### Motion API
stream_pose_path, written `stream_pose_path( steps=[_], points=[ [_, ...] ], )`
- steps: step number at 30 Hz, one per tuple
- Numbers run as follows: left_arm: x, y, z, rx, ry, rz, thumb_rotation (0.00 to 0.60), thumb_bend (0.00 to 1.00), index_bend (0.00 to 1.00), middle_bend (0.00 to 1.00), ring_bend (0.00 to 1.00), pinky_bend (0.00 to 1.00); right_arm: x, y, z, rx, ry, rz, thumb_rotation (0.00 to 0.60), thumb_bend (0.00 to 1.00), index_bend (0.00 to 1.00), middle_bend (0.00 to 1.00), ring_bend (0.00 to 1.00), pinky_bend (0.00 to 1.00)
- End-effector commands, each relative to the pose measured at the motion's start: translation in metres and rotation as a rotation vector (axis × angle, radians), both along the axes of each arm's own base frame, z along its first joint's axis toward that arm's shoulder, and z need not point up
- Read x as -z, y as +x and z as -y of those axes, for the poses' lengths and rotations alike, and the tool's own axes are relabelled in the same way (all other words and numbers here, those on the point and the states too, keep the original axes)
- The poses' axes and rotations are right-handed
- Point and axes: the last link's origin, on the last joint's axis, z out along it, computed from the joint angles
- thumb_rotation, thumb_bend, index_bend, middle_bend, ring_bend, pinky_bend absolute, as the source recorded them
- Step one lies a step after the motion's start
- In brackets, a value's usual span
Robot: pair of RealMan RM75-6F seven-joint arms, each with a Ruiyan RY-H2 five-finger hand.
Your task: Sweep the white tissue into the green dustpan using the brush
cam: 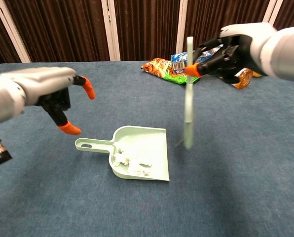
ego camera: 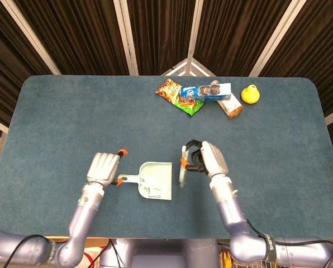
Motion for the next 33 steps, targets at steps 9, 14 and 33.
stream_pose_path(
  steps=[9,14,33],
  points=[
    [-0.065,-0.045,0.030,0.014,0.034,0.107,0.600,0.00,0.13,0.39,0.43,0.54,-0.033,-0.079,0.015,-0.009,-0.154,-0.290,0.600,0.56,0.87,0.91,0.98,0.90],
    [-0.078,-0.064,0.044,0.022,0.033,0.134,0.600,0.00,0.10,0.21,0.25,0.37,-0.042,-0.111,0.017,-0.068,-0.237,-0.480,0.600,0.56,0.87,0.91,0.98,0.90],
    [-0.087,-0.124,0.073,-0.024,0.025,0.144,0.600,0.00,0.00,0.00,0.01,0.16,0.000,-0.118,-0.021,-0.144,-0.003,-0.721,0.600,0.39,0.00,0.05,0.06,0.23]
  ],
)
